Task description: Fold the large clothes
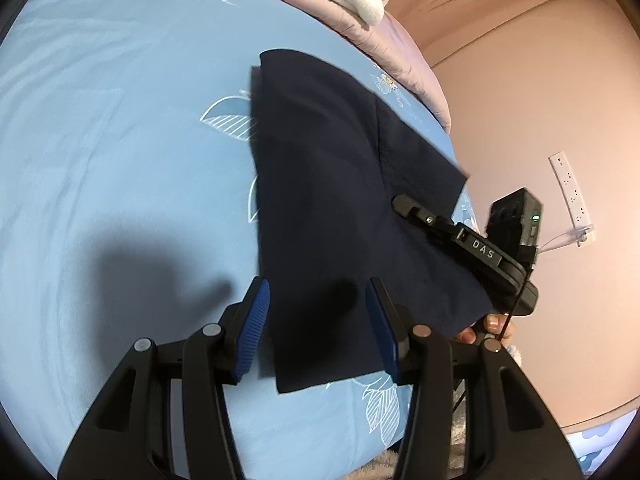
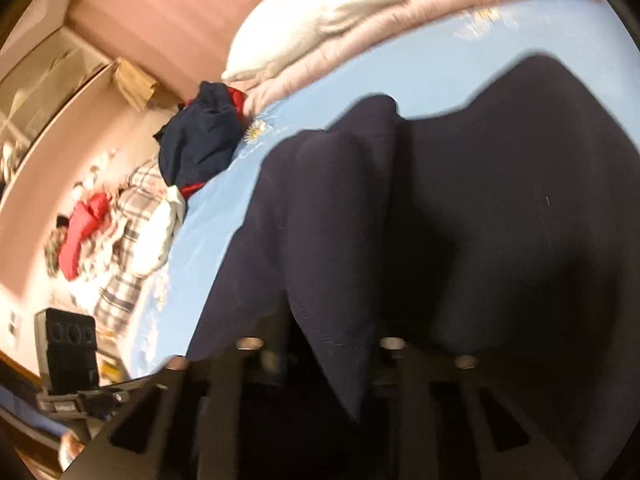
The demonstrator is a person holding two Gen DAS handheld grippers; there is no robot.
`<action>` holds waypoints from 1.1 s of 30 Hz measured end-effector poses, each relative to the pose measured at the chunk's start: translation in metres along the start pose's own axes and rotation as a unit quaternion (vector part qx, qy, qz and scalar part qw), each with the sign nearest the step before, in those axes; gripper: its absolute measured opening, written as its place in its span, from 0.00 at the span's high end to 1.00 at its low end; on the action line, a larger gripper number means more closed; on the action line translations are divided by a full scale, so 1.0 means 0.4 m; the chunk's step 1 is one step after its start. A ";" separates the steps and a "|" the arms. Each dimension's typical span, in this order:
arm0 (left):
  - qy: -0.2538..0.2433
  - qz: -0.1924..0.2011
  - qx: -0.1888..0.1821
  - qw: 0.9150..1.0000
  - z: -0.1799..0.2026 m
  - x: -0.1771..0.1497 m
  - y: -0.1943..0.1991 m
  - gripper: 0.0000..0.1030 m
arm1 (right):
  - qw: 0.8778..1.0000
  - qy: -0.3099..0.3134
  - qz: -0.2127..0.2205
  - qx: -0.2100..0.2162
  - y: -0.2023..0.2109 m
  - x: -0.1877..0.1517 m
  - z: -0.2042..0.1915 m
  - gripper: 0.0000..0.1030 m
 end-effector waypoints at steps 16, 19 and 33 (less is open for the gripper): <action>-0.052 -0.016 0.015 0.998 0.078 0.015 -0.046 0.47 | 0.989 0.011 0.140 -0.052 0.293 0.168 0.170 0.94; -0.078 -0.023 0.010 0.997 0.130 0.021 -0.075 0.47 | 0.990 -0.030 0.124 -0.060 0.276 0.145 0.249 0.94; -0.219 -0.014 0.069 0.973 0.289 0.045 -0.216 0.49 | 0.968 -0.011 0.141 -0.206 0.334 0.096 0.351 0.73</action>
Point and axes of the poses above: each gripper's, at about its wrist camera, not at the fingertips, and y roughly against the way its jaws point, z to its right, x to its top, the point moved 10 cm from there along -y, roughly the way its jaws point, and after that the axes turned 5 degrees about -y, right-handed, at the moved point
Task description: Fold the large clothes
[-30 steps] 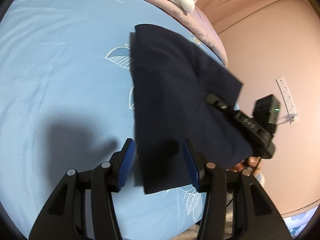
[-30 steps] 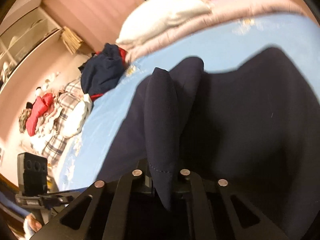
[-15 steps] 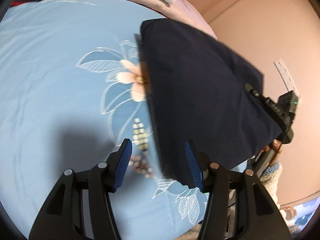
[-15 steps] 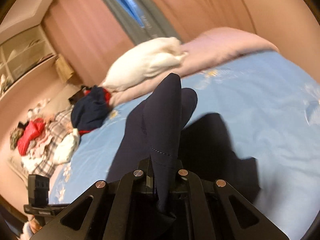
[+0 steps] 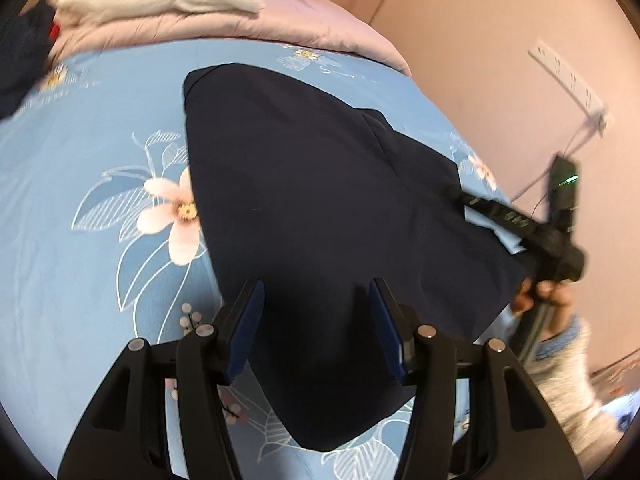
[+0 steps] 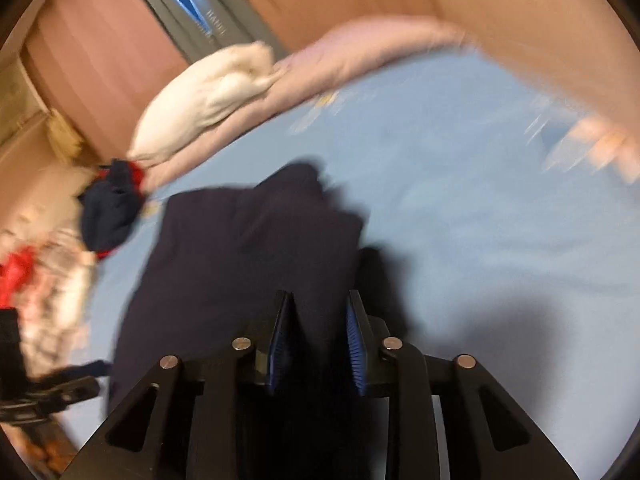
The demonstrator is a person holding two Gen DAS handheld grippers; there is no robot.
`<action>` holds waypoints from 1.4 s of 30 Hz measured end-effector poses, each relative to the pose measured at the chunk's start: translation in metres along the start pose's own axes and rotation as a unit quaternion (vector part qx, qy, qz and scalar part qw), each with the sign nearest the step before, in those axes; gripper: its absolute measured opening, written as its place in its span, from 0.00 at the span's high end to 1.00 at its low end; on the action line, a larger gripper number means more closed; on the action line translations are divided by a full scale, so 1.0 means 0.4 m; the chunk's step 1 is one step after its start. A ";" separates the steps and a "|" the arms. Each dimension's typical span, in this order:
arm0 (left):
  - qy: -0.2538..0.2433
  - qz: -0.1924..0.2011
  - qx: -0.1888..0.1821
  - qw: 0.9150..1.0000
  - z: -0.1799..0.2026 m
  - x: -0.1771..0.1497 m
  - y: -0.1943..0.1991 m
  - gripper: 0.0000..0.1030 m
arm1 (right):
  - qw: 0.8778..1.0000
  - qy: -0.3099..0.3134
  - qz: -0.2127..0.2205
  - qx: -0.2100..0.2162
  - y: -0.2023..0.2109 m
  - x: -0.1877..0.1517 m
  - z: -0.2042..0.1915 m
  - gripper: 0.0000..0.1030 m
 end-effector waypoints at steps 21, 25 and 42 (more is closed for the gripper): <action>-0.079 -0.008 0.067 0.995 -0.013 -0.072 -0.097 0.50 | 0.991 0.116 -0.058 0.044 0.005 -0.258 -0.143 0.76; -0.063 0.002 0.057 0.996 -0.010 -0.069 -0.055 0.50 | 0.991 0.096 -0.060 0.075 0.043 -0.214 -0.166 0.76; -0.055 -0.016 0.095 0.994 -0.040 -0.030 -0.084 0.48 | 0.993 0.039 -0.107 -0.019 -0.211 -0.022 -0.056 0.76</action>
Point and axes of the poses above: each gripper's, at about its wrist camera, not at the fingertips, and y roughly against the way its jaws point, z to its right, x to its top, the point moved 10 cm from there along -y, roughly the way its jaws point, and after that the axes turned 5 degrees about -y, right-handed, at the moved point
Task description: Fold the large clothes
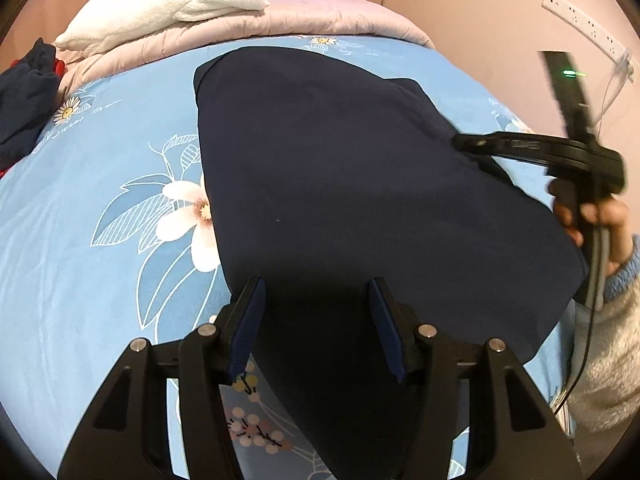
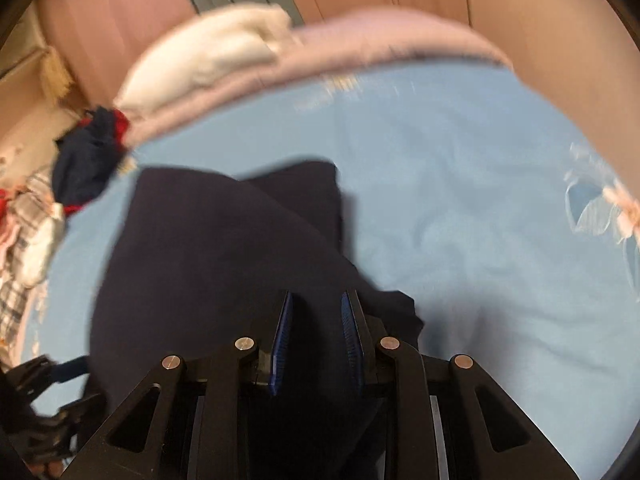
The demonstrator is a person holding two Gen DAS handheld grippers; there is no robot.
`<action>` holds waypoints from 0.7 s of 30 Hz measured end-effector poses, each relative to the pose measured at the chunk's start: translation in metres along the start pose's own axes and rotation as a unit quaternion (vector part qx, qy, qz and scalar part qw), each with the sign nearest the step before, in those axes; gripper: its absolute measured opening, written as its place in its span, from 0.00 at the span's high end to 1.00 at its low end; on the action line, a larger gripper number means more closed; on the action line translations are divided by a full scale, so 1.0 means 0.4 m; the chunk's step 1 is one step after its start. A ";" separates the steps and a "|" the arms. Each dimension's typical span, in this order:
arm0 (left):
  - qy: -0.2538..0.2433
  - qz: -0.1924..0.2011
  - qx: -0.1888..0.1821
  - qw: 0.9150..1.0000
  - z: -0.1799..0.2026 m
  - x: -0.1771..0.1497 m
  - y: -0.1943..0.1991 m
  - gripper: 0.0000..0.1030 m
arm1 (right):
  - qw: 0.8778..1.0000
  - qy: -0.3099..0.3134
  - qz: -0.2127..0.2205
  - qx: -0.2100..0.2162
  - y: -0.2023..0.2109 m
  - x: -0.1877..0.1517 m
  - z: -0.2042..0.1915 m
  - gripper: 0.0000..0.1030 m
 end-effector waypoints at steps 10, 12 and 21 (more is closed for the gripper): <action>-0.001 -0.006 -0.001 1.000 -0.004 -0.006 -0.005 0.48 | 0.999 -0.017 0.033 0.004 0.049 0.003 0.011 0.76; 0.001 -0.007 -0.002 1.000 -0.006 -0.005 -0.004 0.48 | 0.998 -0.003 0.057 0.005 0.097 0.009 -0.001 0.76; 0.003 -0.007 0.000 1.000 -0.006 -0.006 -0.002 0.48 | 0.990 0.078 0.104 0.056 0.278 -0.117 -0.109 0.74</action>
Point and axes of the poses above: each gripper's, at about its wrist camera, not at the fingertips, and y roughly against the way its jaws point, z to its right, x to its top, the point moved 10 cm from there along -y, roughly the way its jaws point, and after that the axes turned 5 degrees about -y, right-handed, at the moved point
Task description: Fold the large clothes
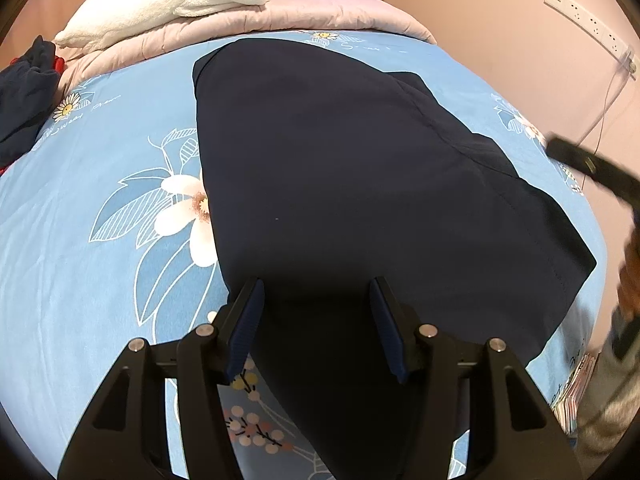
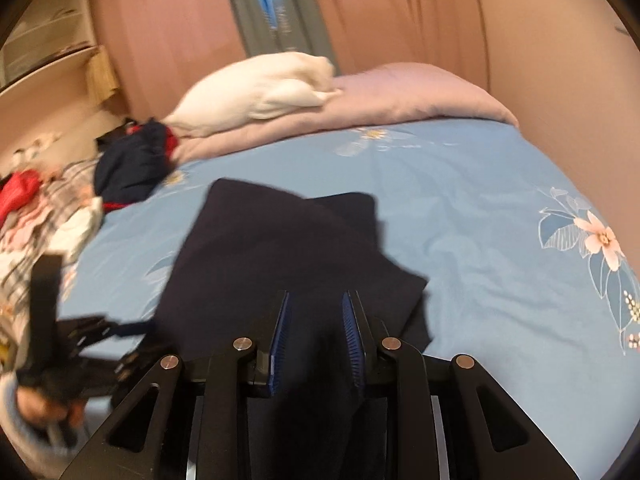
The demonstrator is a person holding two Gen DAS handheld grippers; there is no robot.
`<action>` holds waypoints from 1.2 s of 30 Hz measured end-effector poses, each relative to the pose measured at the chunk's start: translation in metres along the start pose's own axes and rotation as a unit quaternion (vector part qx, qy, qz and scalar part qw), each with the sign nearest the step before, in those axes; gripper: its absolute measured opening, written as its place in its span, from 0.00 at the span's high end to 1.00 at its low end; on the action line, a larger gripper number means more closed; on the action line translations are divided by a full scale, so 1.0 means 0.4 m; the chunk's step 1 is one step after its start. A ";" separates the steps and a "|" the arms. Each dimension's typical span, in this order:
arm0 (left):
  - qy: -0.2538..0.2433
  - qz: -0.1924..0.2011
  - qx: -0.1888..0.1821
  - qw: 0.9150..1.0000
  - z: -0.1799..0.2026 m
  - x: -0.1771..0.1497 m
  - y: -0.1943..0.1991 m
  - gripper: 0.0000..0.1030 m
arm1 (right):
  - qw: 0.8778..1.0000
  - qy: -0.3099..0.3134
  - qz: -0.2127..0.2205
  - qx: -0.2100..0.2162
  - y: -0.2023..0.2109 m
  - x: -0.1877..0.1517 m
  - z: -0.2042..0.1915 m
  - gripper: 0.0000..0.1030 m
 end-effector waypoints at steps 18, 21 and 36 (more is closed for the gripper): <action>-0.007 0.040 -0.003 0.999 0.028 -0.039 0.079 0.48 | 0.996 -0.070 -0.056 0.018 -0.078 -0.192 0.005 0.74; -0.005 0.058 -0.025 0.998 0.050 -0.054 0.124 0.48 | 0.995 -0.085 -0.054 0.017 -0.070 -0.204 0.005 0.74; -0.013 0.032 -0.029 0.999 0.087 -0.114 0.085 0.46 | 0.991 -0.127 -0.041 0.004 -0.053 -0.235 0.003 0.73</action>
Point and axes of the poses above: each gripper's, at about its wrist camera, not at the fingertips, and y roughly against the way its jaws point, z to its right, x to its top, the point moved 10 cm from there along -y, roughly the way its jaws point, and after that the axes turned 5 degrees about -y, right-handed, at the moved point
